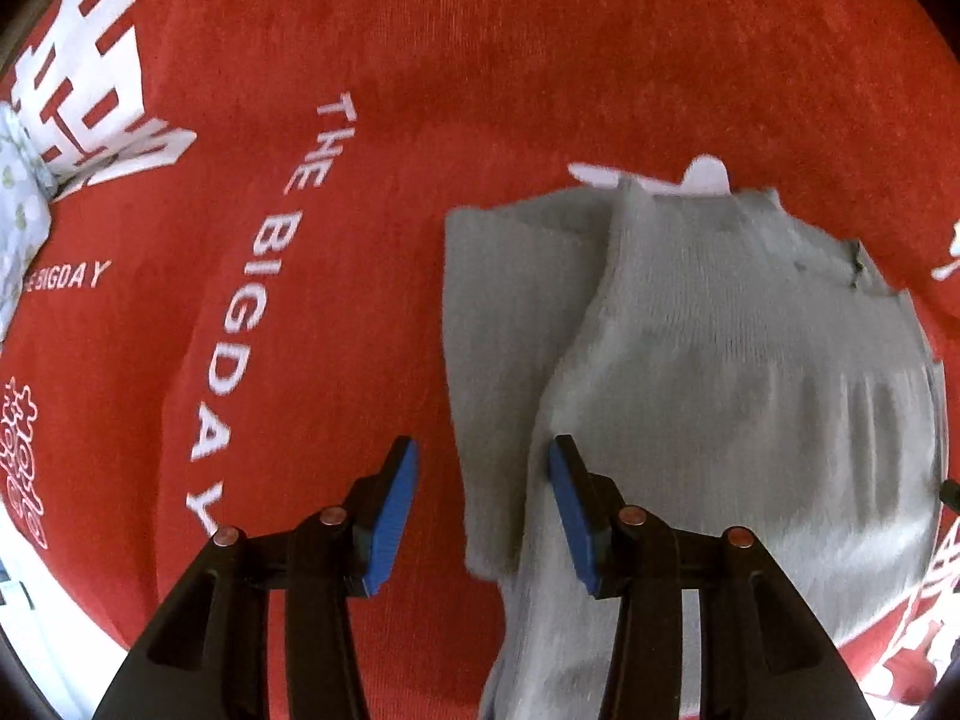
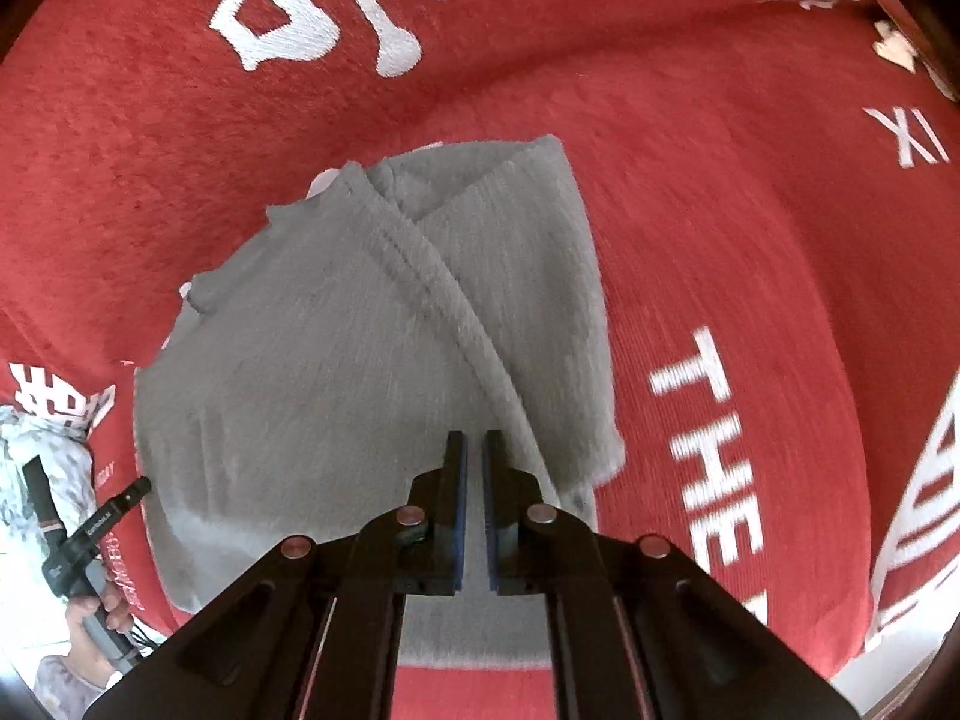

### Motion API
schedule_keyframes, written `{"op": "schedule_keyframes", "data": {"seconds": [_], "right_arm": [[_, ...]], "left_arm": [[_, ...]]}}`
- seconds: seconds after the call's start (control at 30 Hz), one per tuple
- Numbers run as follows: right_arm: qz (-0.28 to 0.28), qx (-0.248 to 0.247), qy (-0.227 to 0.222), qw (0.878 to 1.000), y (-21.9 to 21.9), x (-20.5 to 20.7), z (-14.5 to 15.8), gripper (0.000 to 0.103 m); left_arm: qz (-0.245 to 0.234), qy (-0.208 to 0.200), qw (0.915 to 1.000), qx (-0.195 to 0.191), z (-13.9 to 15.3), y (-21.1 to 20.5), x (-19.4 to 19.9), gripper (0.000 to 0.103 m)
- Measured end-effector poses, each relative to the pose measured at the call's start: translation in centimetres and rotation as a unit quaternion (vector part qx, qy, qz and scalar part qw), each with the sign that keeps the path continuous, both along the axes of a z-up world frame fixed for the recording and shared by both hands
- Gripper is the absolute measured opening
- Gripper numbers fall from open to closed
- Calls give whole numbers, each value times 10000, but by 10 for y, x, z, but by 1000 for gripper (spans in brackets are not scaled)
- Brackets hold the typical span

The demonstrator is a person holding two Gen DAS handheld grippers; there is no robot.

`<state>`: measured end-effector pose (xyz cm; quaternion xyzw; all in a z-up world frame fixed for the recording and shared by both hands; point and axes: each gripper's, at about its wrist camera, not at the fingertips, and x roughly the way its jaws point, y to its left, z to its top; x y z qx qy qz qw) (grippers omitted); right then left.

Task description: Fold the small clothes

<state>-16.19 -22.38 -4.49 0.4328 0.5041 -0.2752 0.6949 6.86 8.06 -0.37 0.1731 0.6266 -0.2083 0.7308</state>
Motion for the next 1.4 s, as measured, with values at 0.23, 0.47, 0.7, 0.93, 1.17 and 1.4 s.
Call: {"op": "schedule_keyframes", "data": {"seconds": [0.23, 0.47, 0.7, 0.93, 1.17, 1.4], "right_arm": [[-183, 260, -32, 9995, 27, -13, 10, 6], [-183, 619, -83, 9979, 65, -6, 6, 6], [201, 906, -92, 9956, 106, 23, -2, 36], [688, 1091, -48, 9916, 146, 51, -8, 54], [1108, 1223, 9, 9863, 174, 72, -13, 63], [1271, 1275, -66, 9836, 189, 84, -14, 79]], "left_arm": [[-70, 171, 9998, 58, 6, 14, -11, 47], [-359, 242, 9989, 167, 12, 16, -30, 47], [-279, 476, 9982, 234, 9, 28, -41, 48], [-235, 477, 9981, 311, 7, 38, -47, 77], [-236, 637, 9969, 406, 2, 43, -45, 77], [-201, 503, 9982, 246, 7, 53, -43, 103]]}}
